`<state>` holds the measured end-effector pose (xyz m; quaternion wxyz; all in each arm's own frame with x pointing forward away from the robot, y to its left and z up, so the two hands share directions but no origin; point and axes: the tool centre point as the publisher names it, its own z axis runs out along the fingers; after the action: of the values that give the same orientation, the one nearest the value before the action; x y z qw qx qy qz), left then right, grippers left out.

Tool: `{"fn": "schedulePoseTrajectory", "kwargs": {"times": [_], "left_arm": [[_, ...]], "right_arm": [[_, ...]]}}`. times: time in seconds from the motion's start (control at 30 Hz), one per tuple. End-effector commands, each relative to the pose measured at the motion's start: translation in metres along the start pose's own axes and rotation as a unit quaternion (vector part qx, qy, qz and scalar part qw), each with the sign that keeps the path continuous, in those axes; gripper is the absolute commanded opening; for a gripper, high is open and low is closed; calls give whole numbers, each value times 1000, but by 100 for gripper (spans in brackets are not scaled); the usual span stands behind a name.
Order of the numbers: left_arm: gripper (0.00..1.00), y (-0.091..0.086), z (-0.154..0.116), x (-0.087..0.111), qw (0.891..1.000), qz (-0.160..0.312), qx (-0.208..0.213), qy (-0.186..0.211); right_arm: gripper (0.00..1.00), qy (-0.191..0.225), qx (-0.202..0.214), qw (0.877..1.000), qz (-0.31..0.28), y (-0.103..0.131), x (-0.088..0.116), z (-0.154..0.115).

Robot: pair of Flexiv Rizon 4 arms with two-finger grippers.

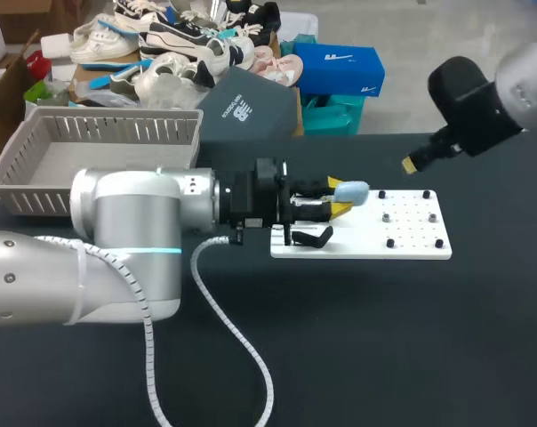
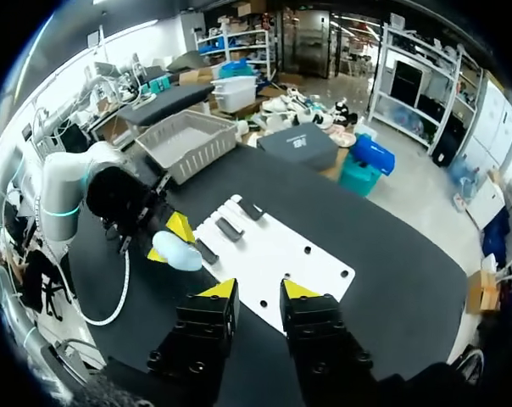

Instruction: Pick up each earbud case from the left stands, insert the matching earbuds, close the lid, and place the case in the box.

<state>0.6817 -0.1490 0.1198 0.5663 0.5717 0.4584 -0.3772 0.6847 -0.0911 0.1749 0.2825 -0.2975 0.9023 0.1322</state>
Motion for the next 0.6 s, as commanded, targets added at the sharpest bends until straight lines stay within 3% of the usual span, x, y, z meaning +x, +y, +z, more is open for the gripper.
{"fn": "schedulePoseTrajectory", "kwargs": {"times": [0.03, 0.3, 0.6], "left_arm": [[0, 18, -44, -1, 1000, 5, -26, 10], [0, 80, -117, 12, 995, 24, -82, 46], [0, 147, -182, 42, 989, 32, -127, 75]], "right_arm": [[29, -14, 12, 1000, 20, -9, 12, 9], [29, 7, 7, 997, 72, -26, 16, 28], [29, 17, 20, 994, 111, -38, 0, 47]]}}
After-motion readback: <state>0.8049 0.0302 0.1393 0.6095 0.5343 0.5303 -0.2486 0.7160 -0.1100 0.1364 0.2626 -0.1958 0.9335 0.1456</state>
